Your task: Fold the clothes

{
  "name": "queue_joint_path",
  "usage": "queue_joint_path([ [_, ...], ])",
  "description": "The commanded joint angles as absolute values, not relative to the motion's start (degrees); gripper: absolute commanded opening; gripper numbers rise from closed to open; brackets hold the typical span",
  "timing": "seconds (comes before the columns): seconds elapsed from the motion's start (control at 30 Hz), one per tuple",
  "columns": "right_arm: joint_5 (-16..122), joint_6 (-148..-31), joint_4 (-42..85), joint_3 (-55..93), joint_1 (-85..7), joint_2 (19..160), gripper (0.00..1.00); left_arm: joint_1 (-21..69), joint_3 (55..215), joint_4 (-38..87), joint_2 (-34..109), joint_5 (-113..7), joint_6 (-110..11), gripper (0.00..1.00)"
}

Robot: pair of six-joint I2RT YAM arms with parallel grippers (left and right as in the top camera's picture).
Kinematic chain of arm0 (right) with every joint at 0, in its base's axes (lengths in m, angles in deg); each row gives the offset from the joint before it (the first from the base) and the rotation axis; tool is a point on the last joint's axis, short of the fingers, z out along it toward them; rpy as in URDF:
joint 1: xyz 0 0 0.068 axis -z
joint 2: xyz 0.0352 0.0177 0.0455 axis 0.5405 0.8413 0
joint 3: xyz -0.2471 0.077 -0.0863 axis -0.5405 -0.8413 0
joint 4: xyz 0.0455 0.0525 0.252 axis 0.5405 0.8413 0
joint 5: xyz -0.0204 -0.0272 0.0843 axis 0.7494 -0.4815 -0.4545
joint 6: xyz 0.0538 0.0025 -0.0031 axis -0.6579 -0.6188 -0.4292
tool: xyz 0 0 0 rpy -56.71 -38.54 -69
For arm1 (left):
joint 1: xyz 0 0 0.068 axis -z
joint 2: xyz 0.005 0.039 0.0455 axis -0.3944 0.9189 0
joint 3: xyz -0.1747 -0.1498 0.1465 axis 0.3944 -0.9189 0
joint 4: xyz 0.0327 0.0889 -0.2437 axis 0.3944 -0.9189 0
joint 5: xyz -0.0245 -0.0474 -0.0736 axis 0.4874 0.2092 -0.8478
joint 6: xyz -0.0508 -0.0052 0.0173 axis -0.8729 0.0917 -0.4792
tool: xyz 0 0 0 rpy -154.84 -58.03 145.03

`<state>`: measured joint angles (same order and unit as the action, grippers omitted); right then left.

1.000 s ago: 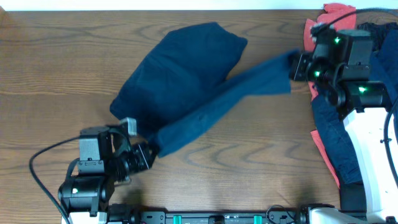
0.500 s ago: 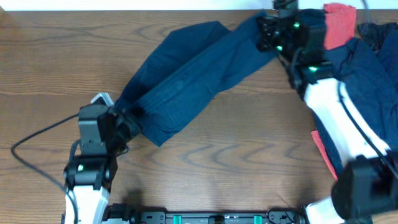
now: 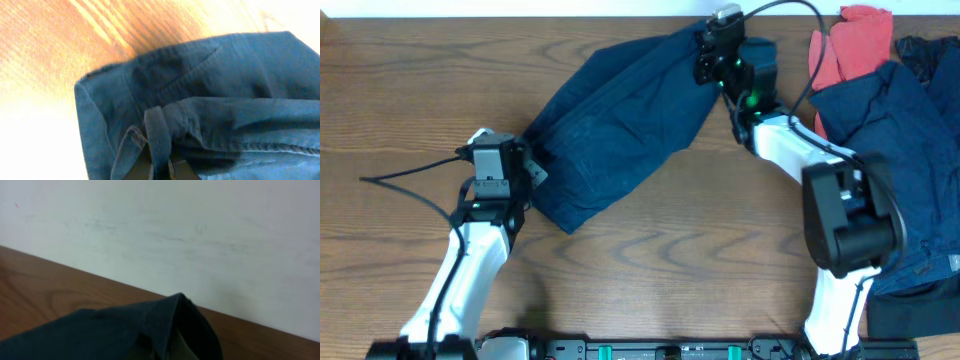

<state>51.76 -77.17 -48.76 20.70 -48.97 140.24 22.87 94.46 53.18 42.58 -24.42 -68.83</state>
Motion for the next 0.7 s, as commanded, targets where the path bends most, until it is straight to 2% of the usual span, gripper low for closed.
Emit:
queue_joint_path([
  [0.0, 53.7, -76.3, -52.9, 23.2, -50.5, 144.2, 0.05, 22.3, 94.7, 56.5, 46.3, -19.2, -69.0, 0.15],
  [0.03, 53.7, -76.3, -53.1, 24.2, -50.7, 145.4, 0.09, 22.3, 94.7, 57.8, 47.1, -19.0, -69.0, 0.22],
  [0.13, 52.0, -76.3, -53.0, 28.7, -51.5, 149.1, 0.26, 22.3, 94.7, 61.3, 48.9, -16.6, -69.0, 0.25],
  [0.17, 51.4, -76.3, -52.9, 30.3, -51.9, 150.1, 0.35, 22.3, 94.7, 62.6, 49.1, -16.2, -69.0, 0.29],
  [0.2, 51.3, -76.3, -52.7, 31.7, -52.1, 150.8, 0.94, 22.2, 94.7, 64.1, 49.1, -15.8, -69.0, 0.33],
  [0.23, 51.4, -76.3, -52.0, 33.1, -52.2, 151.1, 0.99, 22.2, 94.7, 65.3, 49.1, -15.4, -68.7, 0.33],
  [0.33, 51.8, -76.3, -47.7, 36.6, -51.4, 150.4, 0.99, 20.8, 94.7, 67.3, 48.4, -15.4, -67.6, 0.33],
  [0.37, 51.8, -76.4, -45.7, 37.3, -50.8, 149.6, 0.99, 20.0, 94.7, 67.2, 47.9, -15.5, -67.6, 0.28],
  [0.47, 51.7, -77.1, -37.0, 37.6, -48.5, 146.0, 0.99, 17.4, 94.7, 65.5, 46.0, -15.7, -67.6, 0.25],
  [0.57, 51.7, -80.0, -22.8, 37.6, -45.9, 141.9, 0.99, 15.7, 94.7, 63.9, 44.4, -18.6, -67.3, 0.23],
  [0.67, 51.7, -80.9, -8.5, 37.6, -43.6, 139.3, 0.99, 15.7, 94.7, 63.9, 43.3, -28.2, -64.2, 0.23],
])
